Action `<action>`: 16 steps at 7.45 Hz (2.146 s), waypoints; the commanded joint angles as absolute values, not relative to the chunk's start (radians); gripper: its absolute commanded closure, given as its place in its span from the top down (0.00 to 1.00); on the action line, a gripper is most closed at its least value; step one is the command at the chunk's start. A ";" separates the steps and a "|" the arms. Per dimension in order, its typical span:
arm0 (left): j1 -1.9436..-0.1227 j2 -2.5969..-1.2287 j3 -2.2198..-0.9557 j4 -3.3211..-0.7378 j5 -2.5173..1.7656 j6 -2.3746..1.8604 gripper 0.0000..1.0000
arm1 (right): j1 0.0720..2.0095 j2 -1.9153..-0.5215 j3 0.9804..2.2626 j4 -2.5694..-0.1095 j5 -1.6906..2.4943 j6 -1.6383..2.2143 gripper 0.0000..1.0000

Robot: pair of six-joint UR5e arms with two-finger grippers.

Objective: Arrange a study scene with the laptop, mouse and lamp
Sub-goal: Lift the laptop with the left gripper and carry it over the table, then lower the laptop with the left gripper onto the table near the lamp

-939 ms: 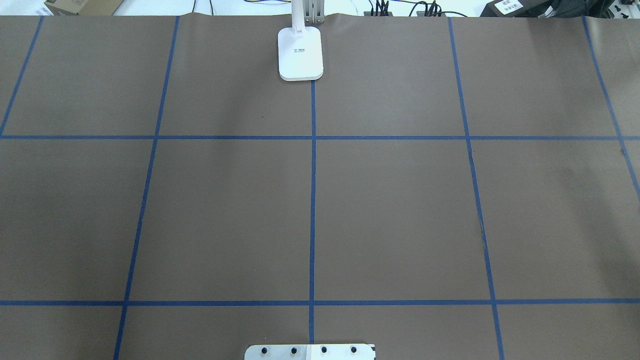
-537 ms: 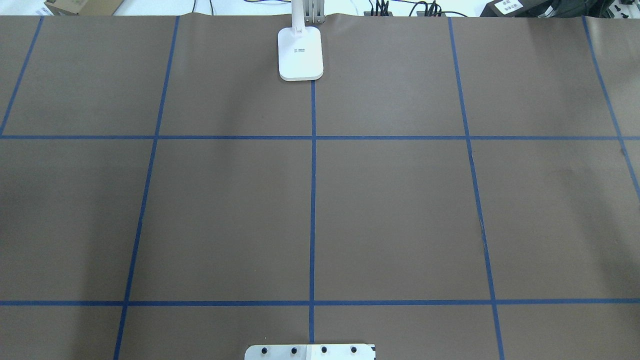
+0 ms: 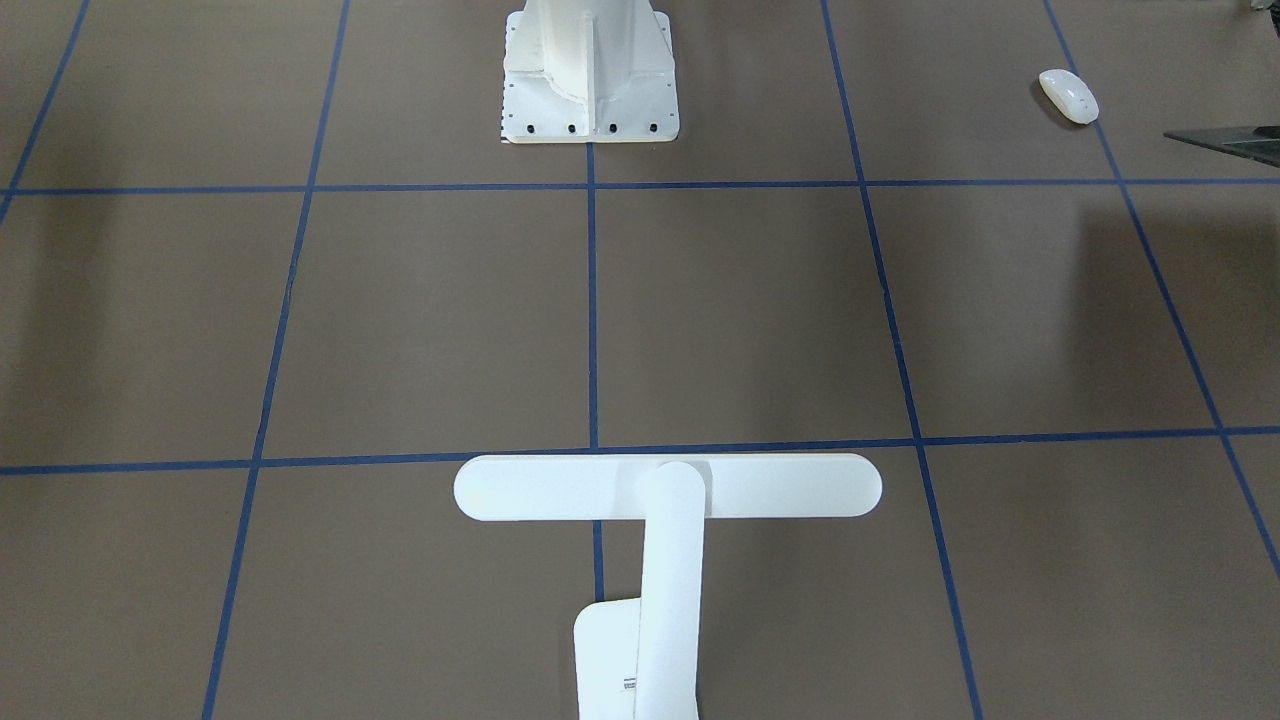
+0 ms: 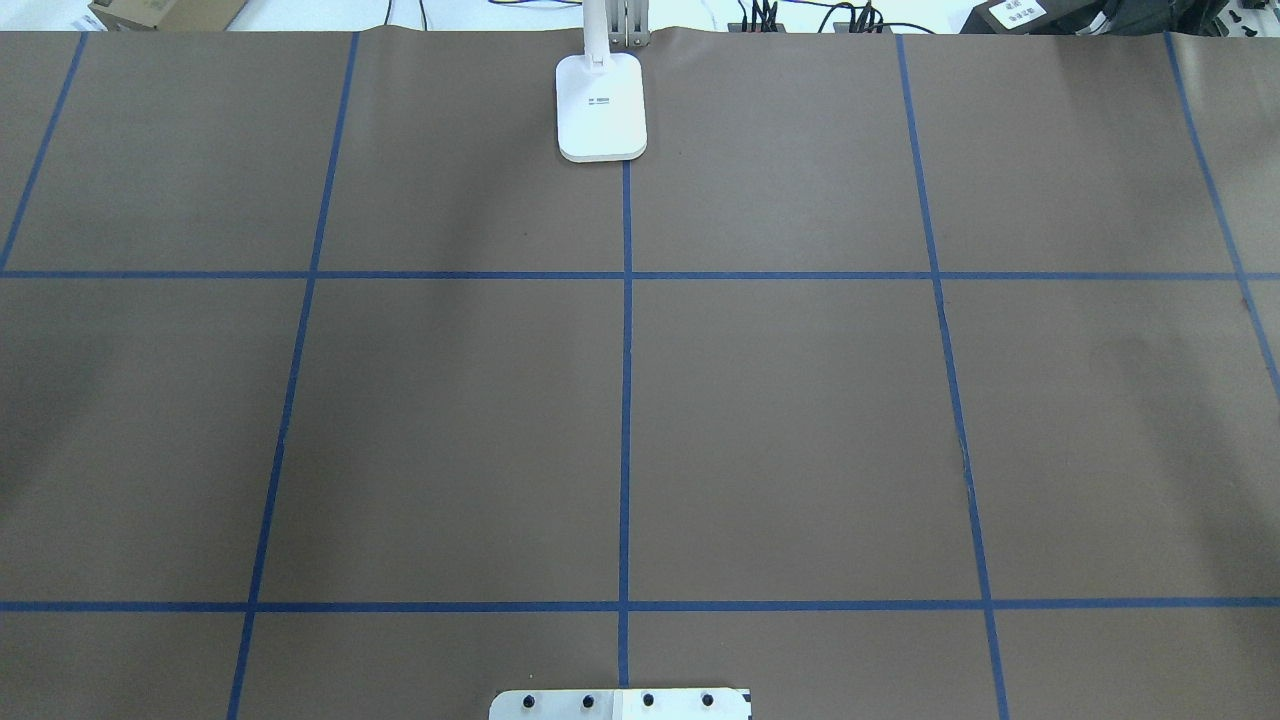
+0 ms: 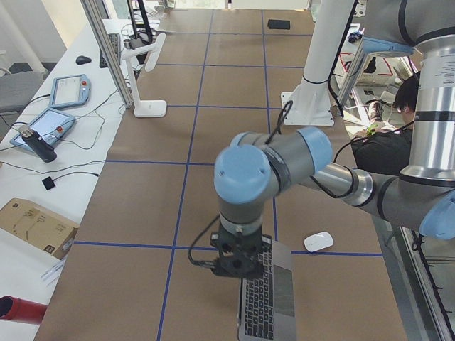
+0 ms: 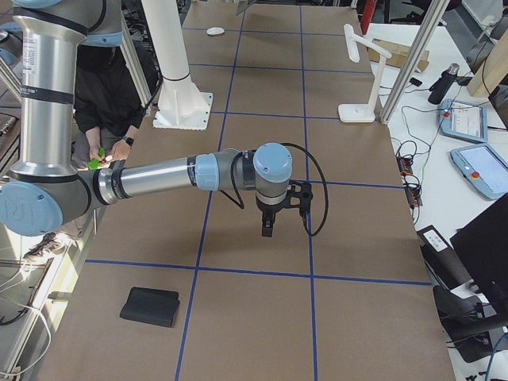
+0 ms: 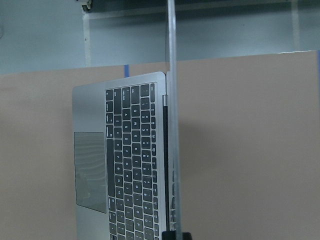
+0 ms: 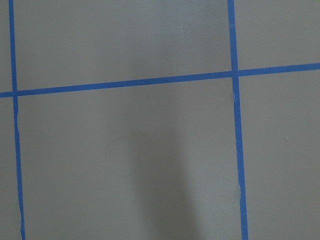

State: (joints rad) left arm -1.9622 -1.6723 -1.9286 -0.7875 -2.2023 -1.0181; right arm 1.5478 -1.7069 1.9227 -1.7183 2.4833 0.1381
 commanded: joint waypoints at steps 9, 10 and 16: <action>-1.242 -2.301 -2.000 -0.540 -2.405 -1.923 0.00 | 1.557 -1.701 1.925 -1.721 2.479 0.158 1.00; -1.194 -2.322 -1.999 -0.551 -2.407 -1.963 0.00 | 1.557 -1.701 1.925 -1.721 2.479 0.158 1.00; -1.012 -2.499 -1.717 -0.710 -2.358 -2.101 0.00 | 1.557 -1.707 1.925 -1.721 2.480 0.173 1.00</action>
